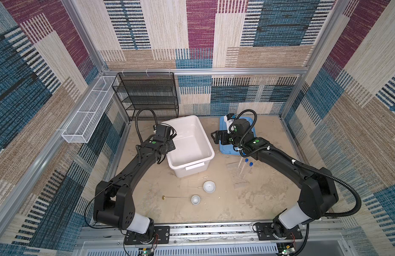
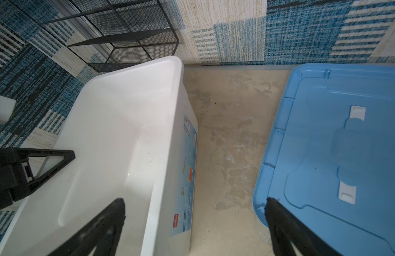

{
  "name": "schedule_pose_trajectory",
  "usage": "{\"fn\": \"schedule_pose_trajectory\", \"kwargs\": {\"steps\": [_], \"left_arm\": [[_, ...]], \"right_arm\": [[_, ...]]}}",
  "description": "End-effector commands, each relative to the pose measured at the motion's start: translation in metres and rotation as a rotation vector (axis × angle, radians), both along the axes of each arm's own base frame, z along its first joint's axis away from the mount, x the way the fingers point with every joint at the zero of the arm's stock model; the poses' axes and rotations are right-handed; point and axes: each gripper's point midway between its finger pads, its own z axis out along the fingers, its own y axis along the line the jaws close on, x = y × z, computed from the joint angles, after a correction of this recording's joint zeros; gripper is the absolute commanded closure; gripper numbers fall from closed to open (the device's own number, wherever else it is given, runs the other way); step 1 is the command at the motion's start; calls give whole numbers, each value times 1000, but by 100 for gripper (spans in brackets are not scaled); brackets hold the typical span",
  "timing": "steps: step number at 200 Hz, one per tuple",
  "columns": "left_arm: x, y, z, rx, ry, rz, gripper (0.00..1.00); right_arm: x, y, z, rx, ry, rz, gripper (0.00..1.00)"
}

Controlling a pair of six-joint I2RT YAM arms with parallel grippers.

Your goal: Organize the chemistry lab equipment

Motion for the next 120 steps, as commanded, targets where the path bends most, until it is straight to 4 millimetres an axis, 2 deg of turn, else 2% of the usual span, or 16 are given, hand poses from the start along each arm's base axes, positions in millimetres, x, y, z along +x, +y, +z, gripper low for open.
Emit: {"fn": "schedule_pose_trajectory", "kwargs": {"steps": [1,14,30,38,55,70,84,120], "left_arm": [[8,10,9,-21,-86,71,80],[9,14,5,-48,-78,74,79],[7,13,4,-81,-76,68,69],[3,12,6,-94,-85,67,62],[-6,6,9,-147,-116,47,39],[-16,-2,13,-191,-124,8,28],[-29,-8,17,-233,-124,-15,23],[-66,-24,11,-343,-82,-72,19]], "right_arm": [[3,4,7,33,-22,4,1],[4,5,7,34,-22,3,1],[3,4,6,29,-20,2,1],[3,3,5,26,-19,-1,1],[3,1,5,19,-22,-7,1],[2,1,6,18,-25,-7,1],[2,0,6,15,-26,-6,1],[-4,0,15,37,-59,12,1]]}}
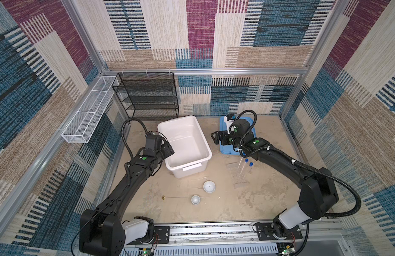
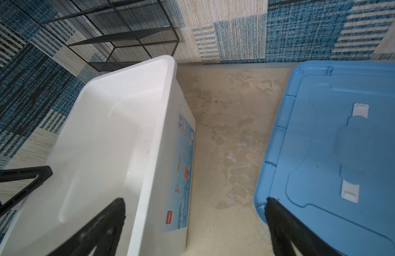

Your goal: Organize the chemistry lab equipment

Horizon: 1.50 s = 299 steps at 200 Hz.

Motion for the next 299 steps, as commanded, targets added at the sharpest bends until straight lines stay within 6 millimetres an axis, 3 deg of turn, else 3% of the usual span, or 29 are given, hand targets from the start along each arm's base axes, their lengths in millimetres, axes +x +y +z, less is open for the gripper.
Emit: {"fn": "schedule_pose_trajectory", "kwargs": {"steps": [1,37,85,136,163,209,263,281,299], "left_arm": [[-20,-18,-4,-115,31,-52,19],[-43,-49,-7,-226,68,-141,13],[-51,-97,7,-287,44,-222,13],[-40,-141,10,-323,24,-281,12],[-30,-158,11,-335,15,-293,12],[-20,-188,4,-344,40,-351,12],[-44,-183,-1,-149,132,-552,13],[-49,-165,1,-39,145,-590,16],[-45,-139,19,98,103,-583,16]], "right_arm": [[1,2,17,33,-61,9,1],[-5,5,18,33,-71,45,1],[-15,0,23,29,-108,67,1],[-17,-10,22,26,-133,24,1],[-20,-13,32,43,-164,12,1],[-17,-22,31,11,-165,-32,1],[-20,-30,39,7,-189,-63,1],[-20,-30,40,13,-188,-62,1],[-22,-30,41,18,-190,-59,1]]}}
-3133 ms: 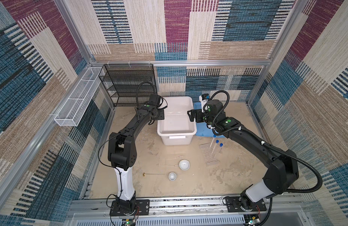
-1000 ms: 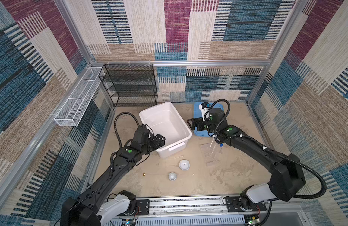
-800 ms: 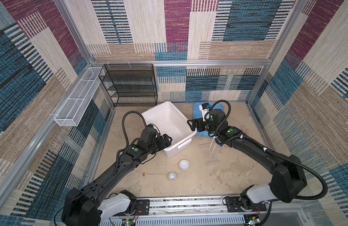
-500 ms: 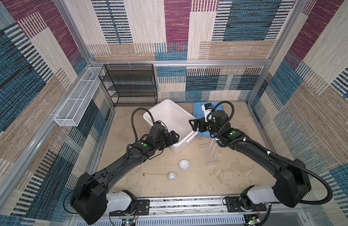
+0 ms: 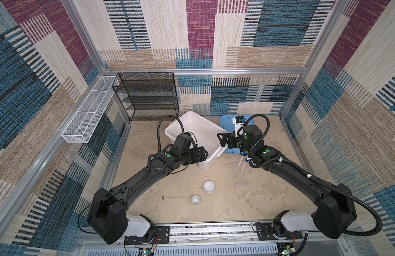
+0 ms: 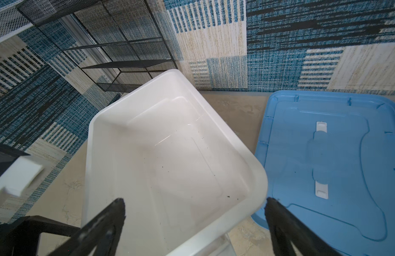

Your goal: Organize the chemistry lab equipment

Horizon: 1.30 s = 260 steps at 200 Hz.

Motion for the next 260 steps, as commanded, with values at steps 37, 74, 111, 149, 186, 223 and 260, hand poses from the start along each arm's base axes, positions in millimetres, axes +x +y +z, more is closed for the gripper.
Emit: {"fn": "schedule_pose_trajectory", "kwargs": {"steps": [37,74,111,149,186,223,260], "left_arm": [[35,75,44,259,-170,-31,16],[107,114,35,355,-198,50,16],[153,161,30,426,-145,234,16],[176,177,10,520,-121,303,19],[200,173,6,563,-185,232,23],[213,174,-9,582,-183,183,29],[217,182,-20,605,-159,173,43]], "right_arm": [[1,0,10,21,-31,-5,1],[1,7,7,26,-14,26,1],[0,4,4,8,-8,19,1],[1,4,0,7,-3,16,1],[2,4,-1,3,-4,14,1],[3,4,-2,6,-6,13,1],[4,5,-2,10,-6,14,1]]}}
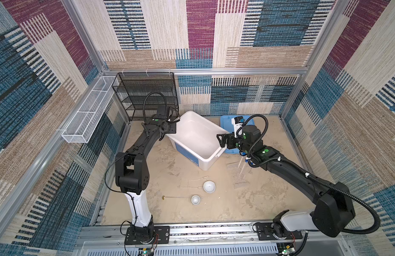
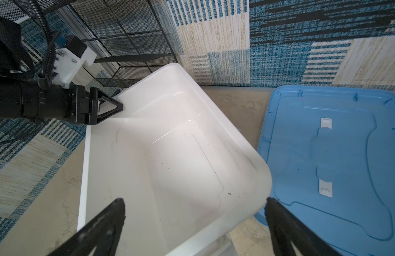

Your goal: Organize the chemistry lab equipment

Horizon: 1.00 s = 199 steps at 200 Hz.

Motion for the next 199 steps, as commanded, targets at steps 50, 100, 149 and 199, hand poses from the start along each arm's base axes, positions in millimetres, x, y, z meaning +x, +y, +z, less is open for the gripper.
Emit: {"fn": "schedule_pose_trajectory", "kwargs": {"steps": [50,100,149,199], "left_arm": [[-15,27,-1,54,32,85,57],[-41,35,-9,-12,54,182,75],[-66,53,-1,-36,39,341,87],[-90,56,-5,-223,22,507,100]], "right_arm": [[4,6,9,23,-29,13,1],[5,9,7,30,-20,24,1],[5,7,6,23,-22,20,1],[2,14,3,43,-2,53,1]]}}
